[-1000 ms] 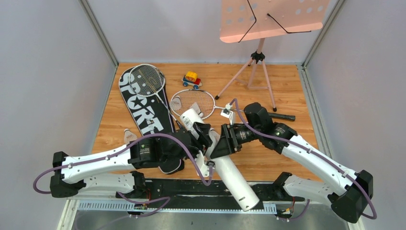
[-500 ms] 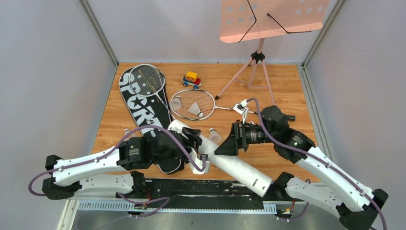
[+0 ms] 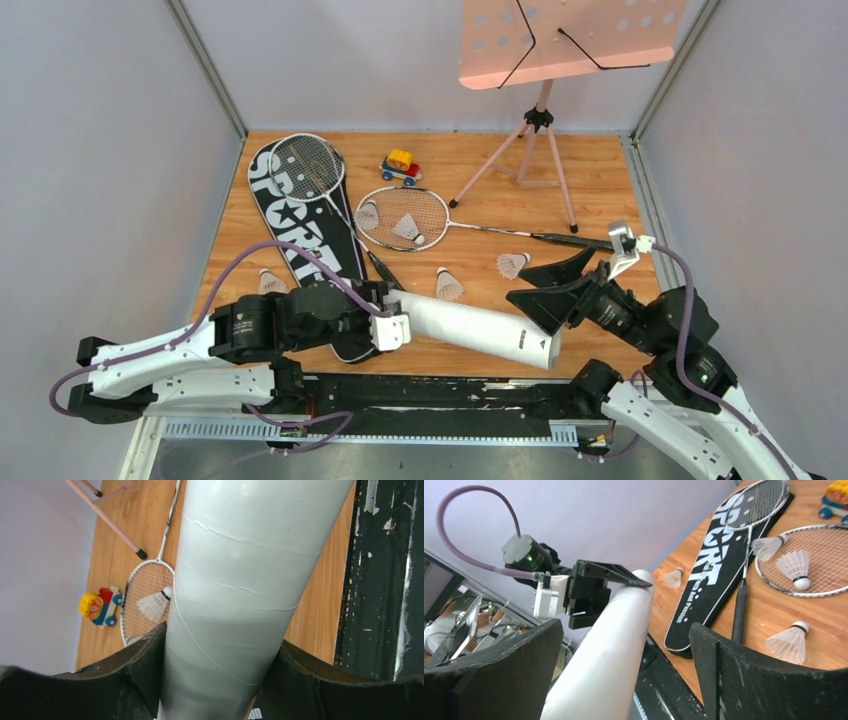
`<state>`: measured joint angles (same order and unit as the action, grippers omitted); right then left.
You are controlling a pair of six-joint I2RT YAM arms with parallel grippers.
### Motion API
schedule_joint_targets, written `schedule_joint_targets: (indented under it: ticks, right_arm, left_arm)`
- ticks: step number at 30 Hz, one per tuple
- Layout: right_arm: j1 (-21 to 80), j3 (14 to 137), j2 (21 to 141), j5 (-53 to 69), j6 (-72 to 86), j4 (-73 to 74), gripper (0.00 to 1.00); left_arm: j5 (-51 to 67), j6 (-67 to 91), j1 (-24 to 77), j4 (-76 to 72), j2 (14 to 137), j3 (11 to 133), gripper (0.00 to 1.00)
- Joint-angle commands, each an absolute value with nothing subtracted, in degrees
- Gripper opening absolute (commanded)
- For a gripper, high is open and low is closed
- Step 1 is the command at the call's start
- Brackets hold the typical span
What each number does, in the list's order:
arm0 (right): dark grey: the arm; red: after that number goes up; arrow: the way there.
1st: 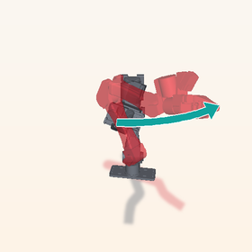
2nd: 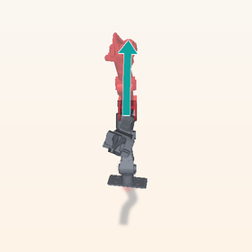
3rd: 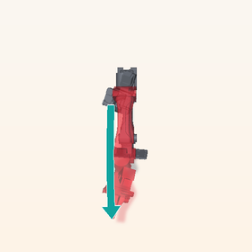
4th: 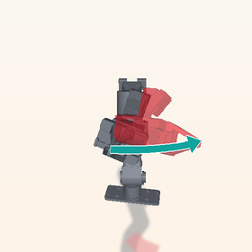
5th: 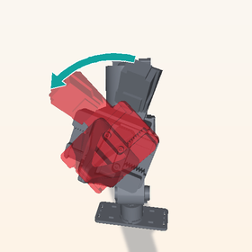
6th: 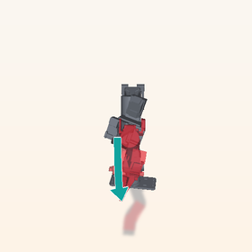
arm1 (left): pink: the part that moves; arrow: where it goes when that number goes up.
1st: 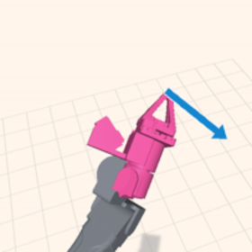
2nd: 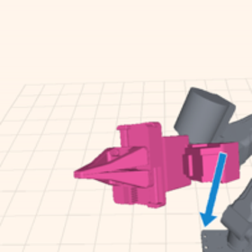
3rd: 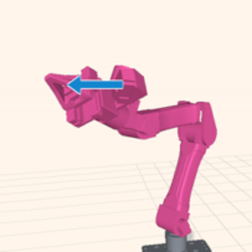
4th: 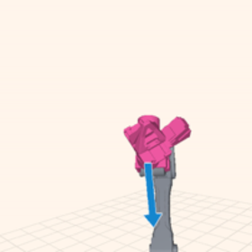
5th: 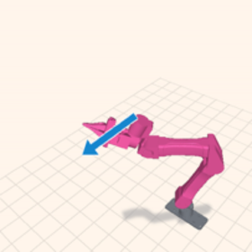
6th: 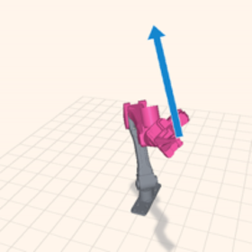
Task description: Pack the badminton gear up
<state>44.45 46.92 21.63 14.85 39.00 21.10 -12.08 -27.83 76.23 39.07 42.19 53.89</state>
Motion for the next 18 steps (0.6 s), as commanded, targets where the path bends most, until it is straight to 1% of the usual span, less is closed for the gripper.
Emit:
schedule_joint_targets:
  ticks: [1,7,13,15,18]
  right_arm:
    - [44.65,44.83,17.46,9.13,36.65,19.22,1.00]
    - [44.65,45.35,16.34,10.76,36.98,19.59,1.00]
    - [44.65,44.58,16.66,9.34,37.35,21.38,1.00]
    - [44.65,44.26,17.31,9.93,37.64,21.50,0.98]
    - [44.65,44.29,18.59,11.46,38.24,21.56,0.92]
  left_arm:
    - [-15.43,-17.70,75.95,35.91,41.20,53.23,0.50]
    - [-16.84,-14.04,75.94,37.08,42.55,53.10,0.50]
    - [-18.32,-12.51,75.94,37.39,41.69,52.29,0.50]
    - [-18.13,-12.00,75.97,37.17,40.94,52.14,0.50]
    - [-18.18,-11.48,75.94,36.81,39.93,52.16,0.50]
